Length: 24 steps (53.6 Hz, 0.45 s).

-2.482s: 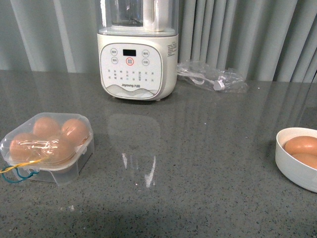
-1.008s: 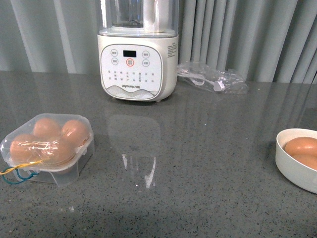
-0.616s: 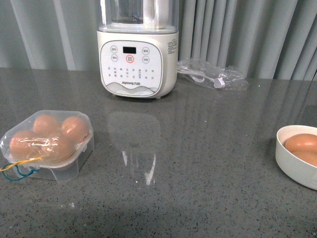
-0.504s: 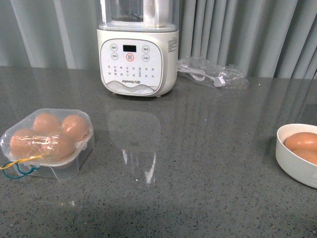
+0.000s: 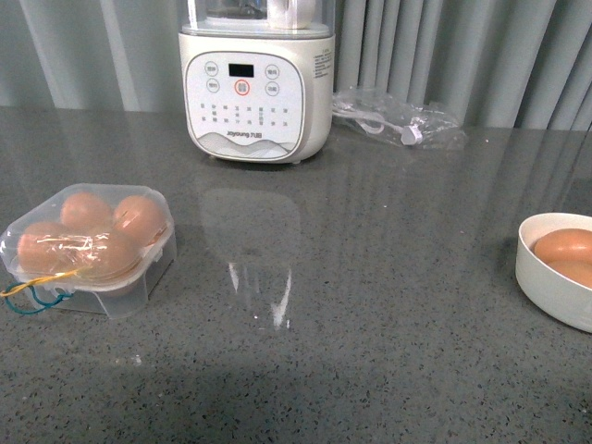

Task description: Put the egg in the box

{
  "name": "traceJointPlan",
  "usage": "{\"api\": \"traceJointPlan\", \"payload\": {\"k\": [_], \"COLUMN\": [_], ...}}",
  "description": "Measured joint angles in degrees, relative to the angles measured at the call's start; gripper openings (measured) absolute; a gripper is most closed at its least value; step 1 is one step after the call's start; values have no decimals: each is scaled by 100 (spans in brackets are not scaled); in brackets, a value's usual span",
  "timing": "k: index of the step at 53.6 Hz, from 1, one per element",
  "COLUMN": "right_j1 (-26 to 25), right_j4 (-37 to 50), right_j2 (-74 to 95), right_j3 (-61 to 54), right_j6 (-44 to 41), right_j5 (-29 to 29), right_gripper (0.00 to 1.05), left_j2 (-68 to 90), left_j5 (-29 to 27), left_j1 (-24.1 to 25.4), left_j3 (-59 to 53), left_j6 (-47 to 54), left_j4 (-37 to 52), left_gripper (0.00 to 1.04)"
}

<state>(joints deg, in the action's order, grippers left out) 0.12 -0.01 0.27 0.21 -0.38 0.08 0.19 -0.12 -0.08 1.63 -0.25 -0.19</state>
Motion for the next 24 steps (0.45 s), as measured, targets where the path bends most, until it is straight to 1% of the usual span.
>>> {"api": "traceJointPlan", "payload": {"k": [24], "right_j1": [0], "right_j4": [0], "right_j2": [0], "right_j3": [0], "right_j6": [0], "right_j5": [0], "right_gripper": [97], "left_j2": [0], "left_j5": [0], "left_j1": [0], "left_j3": [0], "left_j6": [0], "left_j4": [0], "left_gripper": [98]}}
